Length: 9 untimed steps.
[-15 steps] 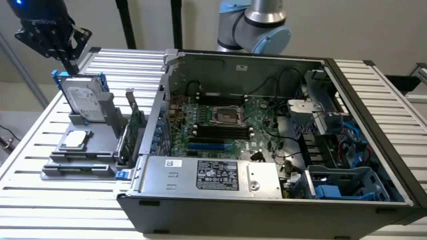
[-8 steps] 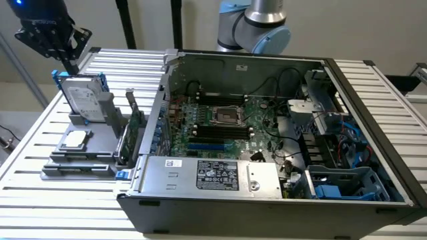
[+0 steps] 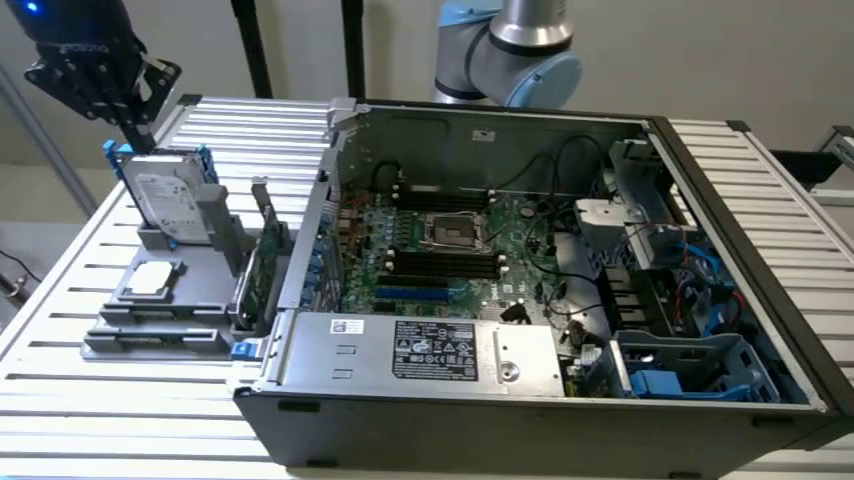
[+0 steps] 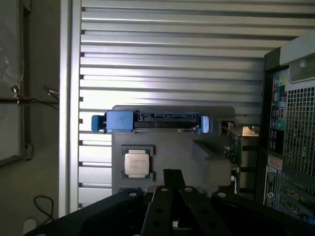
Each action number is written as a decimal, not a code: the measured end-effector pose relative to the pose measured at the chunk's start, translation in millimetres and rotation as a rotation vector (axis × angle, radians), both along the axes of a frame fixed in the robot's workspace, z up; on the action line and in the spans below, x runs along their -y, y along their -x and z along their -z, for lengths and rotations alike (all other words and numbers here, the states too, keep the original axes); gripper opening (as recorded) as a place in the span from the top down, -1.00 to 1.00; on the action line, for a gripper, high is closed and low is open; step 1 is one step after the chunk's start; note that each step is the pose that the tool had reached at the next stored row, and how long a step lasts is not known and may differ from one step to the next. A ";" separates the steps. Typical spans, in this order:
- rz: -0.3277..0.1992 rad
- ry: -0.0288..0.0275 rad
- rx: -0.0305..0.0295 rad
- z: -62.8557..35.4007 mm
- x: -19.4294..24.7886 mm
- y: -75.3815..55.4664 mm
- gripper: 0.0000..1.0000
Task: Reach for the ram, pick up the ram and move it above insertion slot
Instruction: 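Reach for the ram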
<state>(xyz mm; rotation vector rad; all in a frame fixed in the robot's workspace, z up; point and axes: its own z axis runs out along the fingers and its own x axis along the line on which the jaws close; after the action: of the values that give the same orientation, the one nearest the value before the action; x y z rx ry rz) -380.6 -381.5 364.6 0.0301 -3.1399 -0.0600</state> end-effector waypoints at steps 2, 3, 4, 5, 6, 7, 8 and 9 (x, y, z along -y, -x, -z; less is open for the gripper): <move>0.000 -0.0001 0.0001 0.2 8.3 -0.4 0.79; 0.000 0.0000 0.0001 0.2 12.7 -0.5 0.79; 0.000 0.0000 0.0000 0.2 17.2 -0.8 0.79; 0.000 0.0000 0.0000 0.3 22.0 -1.0 0.79; 0.000 0.0000 0.0001 0.4 26.5 -1.1 0.79; 0.000 -0.0001 0.0001 0.6 31.0 -1.2 0.79; 0.000 -0.0001 0.0001 0.7 35.5 -1.3 0.79; 0.000 0.0000 0.0000 0.7 40.0 -1.4 0.79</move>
<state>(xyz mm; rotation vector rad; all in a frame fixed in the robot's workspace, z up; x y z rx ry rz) -379.2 -421.5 363.8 0.0301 -3.1399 -0.0600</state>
